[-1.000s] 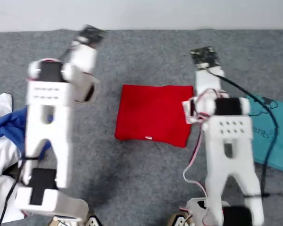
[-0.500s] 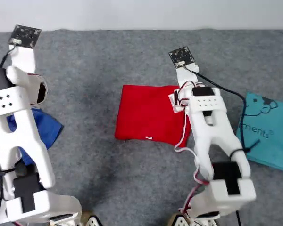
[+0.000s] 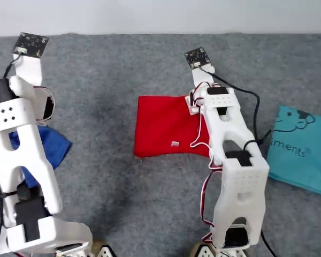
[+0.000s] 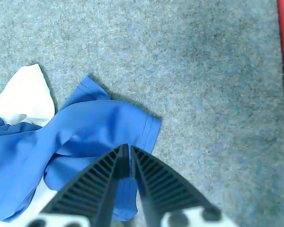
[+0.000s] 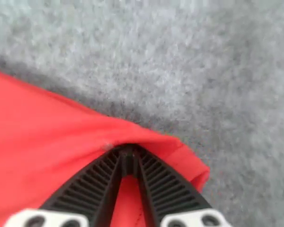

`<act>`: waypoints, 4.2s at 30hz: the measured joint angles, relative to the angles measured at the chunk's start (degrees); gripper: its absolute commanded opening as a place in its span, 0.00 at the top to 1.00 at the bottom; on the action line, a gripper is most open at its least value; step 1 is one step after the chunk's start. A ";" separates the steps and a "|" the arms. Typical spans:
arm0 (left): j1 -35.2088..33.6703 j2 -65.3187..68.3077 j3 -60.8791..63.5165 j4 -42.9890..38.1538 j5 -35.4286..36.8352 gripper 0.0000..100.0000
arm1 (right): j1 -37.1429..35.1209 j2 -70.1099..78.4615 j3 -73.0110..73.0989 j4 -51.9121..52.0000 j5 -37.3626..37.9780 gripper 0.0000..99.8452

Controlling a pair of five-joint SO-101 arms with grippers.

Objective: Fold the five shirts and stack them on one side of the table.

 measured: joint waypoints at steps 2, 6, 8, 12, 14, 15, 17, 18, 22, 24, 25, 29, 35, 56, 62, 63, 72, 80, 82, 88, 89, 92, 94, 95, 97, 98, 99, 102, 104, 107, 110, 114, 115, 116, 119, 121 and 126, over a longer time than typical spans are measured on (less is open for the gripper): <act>0.00 0.00 0.00 0.00 0.00 0.99 | 0.00 0.44 -1.67 1.67 0.00 0.99; 0.00 0.00 0.00 0.00 -0.18 0.99 | -0.09 -0.09 -6.86 10.73 0.00 0.99; 0.00 0.00 0.00 0.00 -1.93 0.99 | -0.44 -1.76 -9.49 16.26 0.00 0.99; 0.00 0.00 0.00 0.00 -3.08 0.99 | -0.62 -6.33 -14.42 25.85 -2.02 0.92; 0.00 0.00 0.00 0.00 -3.08 0.99 | -0.53 -7.65 -16.00 30.59 -5.71 0.82; 0.00 0.00 0.00 0.00 -3.08 0.99 | -0.70 -8.09 -16.53 33.05 -8.00 0.78; 0.00 0.00 0.00 0.00 -3.08 0.99 | -1.85 -8.18 -17.05 38.24 -12.75 0.69; 0.00 0.00 0.00 0.00 -3.08 0.99 | -2.81 -8.18 -17.14 40.97 -15.30 0.67; 0.00 0.00 0.00 0.00 -3.08 0.99 | -7.12 -8.09 -17.14 48.44 -25.14 0.65; 0.00 0.00 0.00 0.00 -3.08 0.99 | -8.70 -6.77 -17.14 49.41 -28.40 0.65; 0.00 0.00 0.00 0.00 -3.08 0.99 | -9.23 -5.63 -17.14 49.58 -29.71 0.65; 0.00 0.00 0.00 0.00 -3.08 0.99 | -9.41 -0.18 -17.14 49.93 -32.18 0.65; 0.00 0.00 0.00 0.00 -3.08 0.99 | -7.82 2.11 -18.73 50.02 -32.53 0.65; 0.00 0.00 0.00 0.00 -3.08 0.99 | -5.80 11.43 -23.47 47.74 -32.53 0.83; 0.00 0.00 0.00 0.00 -3.08 0.99 | -5.71 12.48 -24.44 47.82 -23.65 0.97; 0.00 0.00 0.00 0.00 -3.08 0.99 | -5.63 12.48 -24.44 48.18 -22.33 0.99; 0.00 0.00 0.00 0.00 -3.08 0.99 | -1.32 10.55 -23.65 50.20 -7.30 0.99; 0.00 0.00 0.00 0.70 -3.08 0.99 | 3.96 10.20 -23.47 43.08 27.34 0.99; 0.00 0.00 0.00 1.05 -3.08 0.99 | 3.96 10.20 -23.47 39.82 36.66 0.99; 0.00 0.00 0.00 1.05 -3.08 0.99 | 2.81 9.85 -23.38 28.57 56.18 0.99; 0.00 0.00 0.00 1.05 -3.08 0.99 | 2.46 9.85 -23.38 26.46 57.41 0.99; 0.00 0.00 0.00 1.05 -3.08 0.99 | 1.58 10.02 -23.38 23.12 58.73 0.98; 0.00 0.00 0.00 1.05 -3.08 0.99 | 1.41 10.02 -23.38 22.86 58.81 0.94; 0.00 0.00 0.00 1.05 -3.08 0.99 | 1.41 10.02 -23.38 22.86 58.46 0.90; 0.00 0.00 0.00 1.05 -3.08 0.99 | 1.41 10.02 -23.38 23.03 55.12 0.81; 0.00 0.00 0.00 1.05 -3.08 0.99 | 1.41 9.93 -23.38 23.38 52.40 0.79; 0.00 0.00 0.00 1.05 -3.08 0.99 | 1.41 9.32 -23.38 24.09 49.14 0.77; 0.00 0.00 0.00 1.05 -3.08 0.99 | 1.41 6.07 -23.38 26.73 37.10 0.75; 0.00 0.00 0.00 1.05 -3.08 0.99 | 1.05 3.60 -23.38 28.31 29.27 0.74; 0.00 0.00 0.00 1.05 -3.08 0.99 | 0.35 0.26 -23.38 30.77 18.55 0.69; 0.00 0.00 0.00 1.05 -3.08 0.99 | -0.09 -2.37 -23.38 33.67 6.68 0.63; 0.00 0.00 0.00 1.05 -3.08 0.99 | -0.44 -5.27 -23.38 39.12 -12.13 0.57; 0.00 0.00 0.00 1.05 -3.08 0.99 | -0.79 -5.71 -23.38 40.79 -16.70 0.56; 0.00 0.00 0.00 1.05 -3.08 0.99 | -1.23 -5.89 -23.38 42.37 -21.01 0.56; 0.00 0.00 0.00 1.05 -3.08 0.99 | -3.96 -5.98 -23.38 47.56 -30.77 0.56; 0.00 0.00 0.00 1.05 -3.08 0.99 | -6.07 -5.98 -23.38 49.58 -35.08 0.56; 0.00 0.00 0.00 1.05 -3.08 0.99 | -8.62 -5.98 -23.38 49.49 -41.85 0.56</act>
